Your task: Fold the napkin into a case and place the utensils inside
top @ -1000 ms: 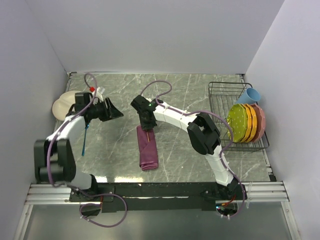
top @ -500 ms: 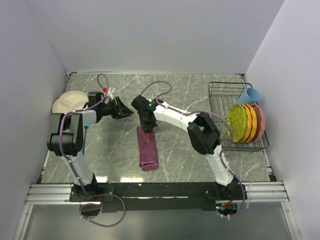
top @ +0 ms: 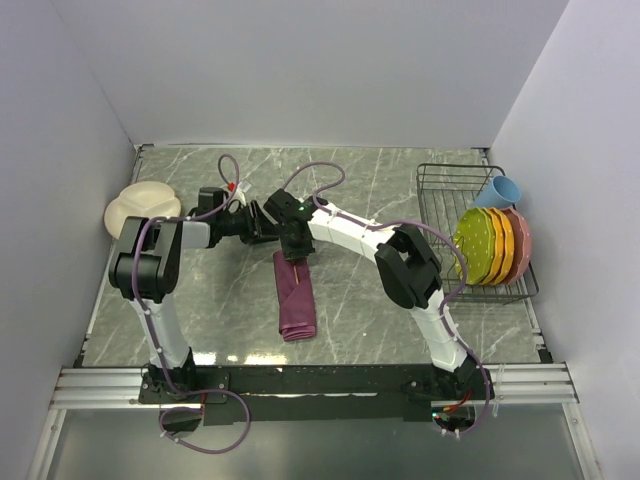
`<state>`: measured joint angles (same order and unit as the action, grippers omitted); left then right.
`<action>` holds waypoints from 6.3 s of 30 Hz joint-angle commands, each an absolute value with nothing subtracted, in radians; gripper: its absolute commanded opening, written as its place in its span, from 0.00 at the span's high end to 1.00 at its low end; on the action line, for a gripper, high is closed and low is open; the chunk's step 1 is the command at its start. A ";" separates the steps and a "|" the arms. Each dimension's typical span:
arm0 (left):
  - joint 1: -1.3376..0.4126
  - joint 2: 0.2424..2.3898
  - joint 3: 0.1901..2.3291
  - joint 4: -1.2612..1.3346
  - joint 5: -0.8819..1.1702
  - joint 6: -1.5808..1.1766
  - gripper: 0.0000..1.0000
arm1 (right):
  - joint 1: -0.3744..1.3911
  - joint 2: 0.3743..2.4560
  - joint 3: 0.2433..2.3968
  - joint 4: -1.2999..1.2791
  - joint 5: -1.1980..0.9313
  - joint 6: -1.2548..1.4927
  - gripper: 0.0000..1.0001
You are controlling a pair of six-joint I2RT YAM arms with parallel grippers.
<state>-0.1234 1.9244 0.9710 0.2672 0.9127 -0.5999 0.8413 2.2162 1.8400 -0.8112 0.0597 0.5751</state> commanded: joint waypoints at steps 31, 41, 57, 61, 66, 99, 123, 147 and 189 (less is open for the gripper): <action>-0.175 1.937 0.988 0.342 0.914 -0.575 0.87 | 0.788 2.188 1.916 -0.845 -0.038 0.499 0.60; -0.201 1.890 0.963 0.336 0.893 -0.523 0.87 | 0.704 2.066 1.790 -0.764 -0.170 0.429 0.29; -0.235 1.798 0.882 0.354 0.876 -0.423 0.81 | 0.595 2.069 1.743 -0.739 -0.288 0.405 0.28; -0.244 1.790 0.871 0.351 0.877 -0.431 0.82 | 0.586 2.085 1.752 -0.746 -0.296 0.410 0.28; -0.252 1.786 0.845 0.382 0.870 -0.475 0.83 | 0.580 2.085 1.752 -0.739 -0.291 0.413 0.28; 0.110 1.424 1.095 -0.406 0.684 -0.091 0.41 | 0.565 1.971 1.783 -0.693 -0.204 0.246 0.24; 0.433 1.791 1.170 -0.695 0.213 0.279 0.53 | 0.566 1.881 1.672 -0.584 -0.178 0.196 0.11; 0.308 1.812 1.209 -0.620 0.270 0.221 0.70 | 0.565 1.913 1.723 -0.606 -0.207 0.199 0.11; 0.284 1.876 1.292 -0.672 0.212 0.199 0.62 | 0.565 1.921 1.730 -0.614 -0.242 0.207 0.09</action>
<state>0.2943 1.8519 1.3113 -0.6853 0.1875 0.1719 0.5732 1.9209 1.6962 -0.6212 -0.2310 0.2039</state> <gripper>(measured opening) 0.390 0.908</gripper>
